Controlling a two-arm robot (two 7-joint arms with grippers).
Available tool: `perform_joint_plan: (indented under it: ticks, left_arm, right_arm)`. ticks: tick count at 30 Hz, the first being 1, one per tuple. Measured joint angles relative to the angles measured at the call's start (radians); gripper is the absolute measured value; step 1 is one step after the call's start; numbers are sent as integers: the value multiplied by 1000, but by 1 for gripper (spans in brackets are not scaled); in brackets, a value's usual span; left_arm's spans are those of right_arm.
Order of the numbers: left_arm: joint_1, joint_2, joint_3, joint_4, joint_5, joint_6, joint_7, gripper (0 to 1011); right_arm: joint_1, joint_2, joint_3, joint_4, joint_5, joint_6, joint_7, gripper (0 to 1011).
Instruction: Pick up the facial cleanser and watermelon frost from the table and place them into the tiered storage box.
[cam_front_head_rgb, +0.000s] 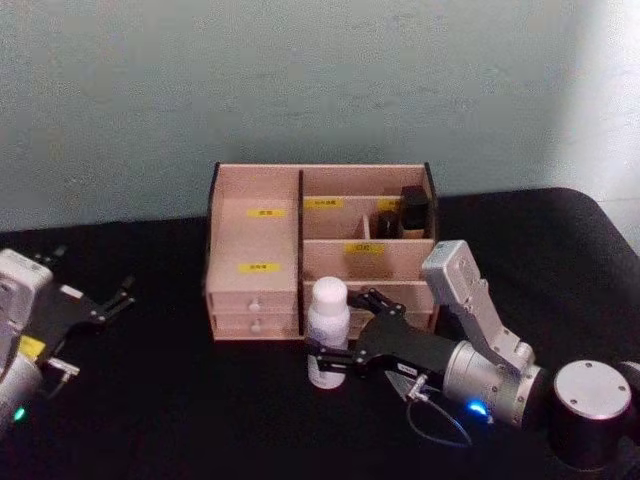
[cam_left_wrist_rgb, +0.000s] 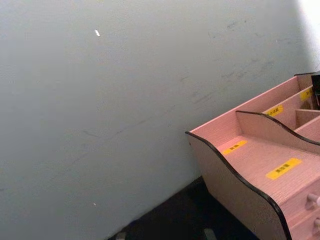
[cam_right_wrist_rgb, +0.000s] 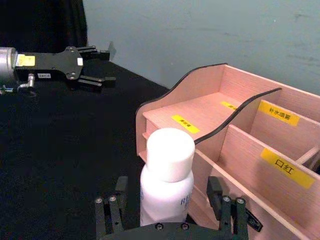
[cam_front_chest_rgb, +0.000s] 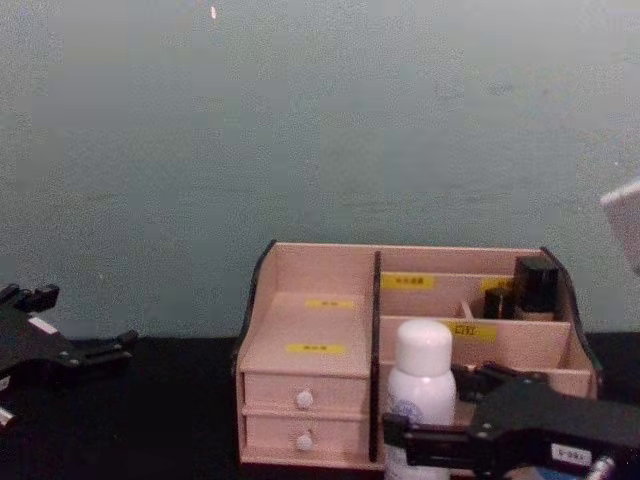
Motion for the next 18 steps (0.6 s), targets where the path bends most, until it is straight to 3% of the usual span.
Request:
perform_joint_plan:
  ticks: [18]
  left_arm:
    - [0, 0, 0, 0, 0, 0, 0, 1001]
  right_arm:
    - [16, -15, -4, 18, -2, 30, 3, 1002]
